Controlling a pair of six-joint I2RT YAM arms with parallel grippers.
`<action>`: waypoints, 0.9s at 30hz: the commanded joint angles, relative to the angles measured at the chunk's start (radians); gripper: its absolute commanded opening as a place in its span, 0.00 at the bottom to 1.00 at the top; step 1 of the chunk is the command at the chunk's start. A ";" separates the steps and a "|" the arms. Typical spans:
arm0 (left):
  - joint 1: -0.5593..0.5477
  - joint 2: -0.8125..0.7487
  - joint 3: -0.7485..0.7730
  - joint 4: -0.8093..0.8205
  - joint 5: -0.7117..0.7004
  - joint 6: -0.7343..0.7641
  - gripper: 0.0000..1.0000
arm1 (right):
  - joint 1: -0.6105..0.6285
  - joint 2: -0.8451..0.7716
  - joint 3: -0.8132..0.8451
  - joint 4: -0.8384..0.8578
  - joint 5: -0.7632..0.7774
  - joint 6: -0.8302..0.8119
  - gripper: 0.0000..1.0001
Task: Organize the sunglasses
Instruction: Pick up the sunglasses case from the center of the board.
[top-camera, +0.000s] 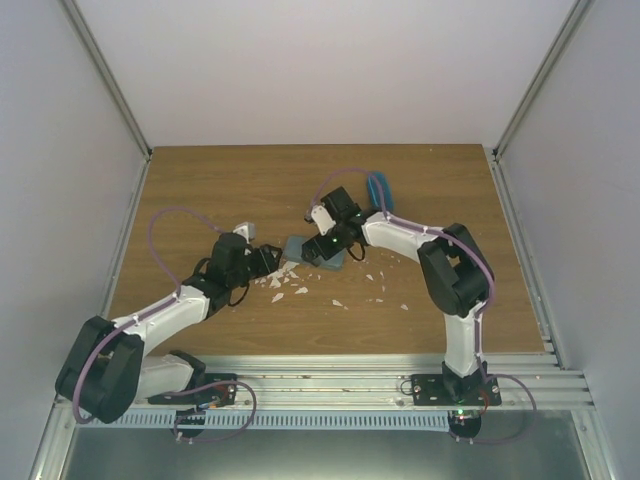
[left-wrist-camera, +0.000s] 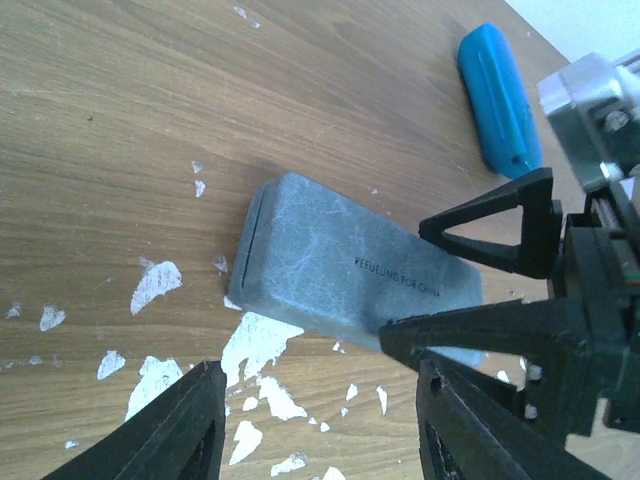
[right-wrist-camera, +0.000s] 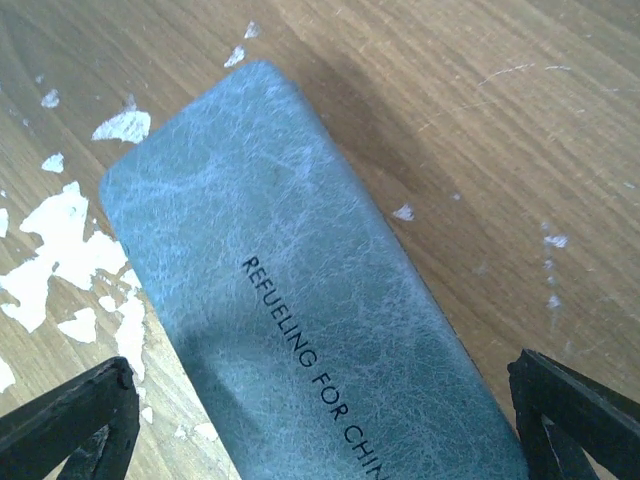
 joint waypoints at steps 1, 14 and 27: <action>0.019 -0.036 0.040 -0.024 0.036 0.029 0.54 | 0.080 -0.011 -0.038 -0.092 0.090 0.000 1.00; 0.048 -0.089 0.066 -0.072 0.037 0.040 0.57 | 0.187 0.019 -0.017 -0.210 0.405 0.067 0.97; 0.057 -0.097 0.075 -0.084 0.039 0.038 0.58 | 0.191 0.025 -0.006 -0.219 0.402 0.119 0.62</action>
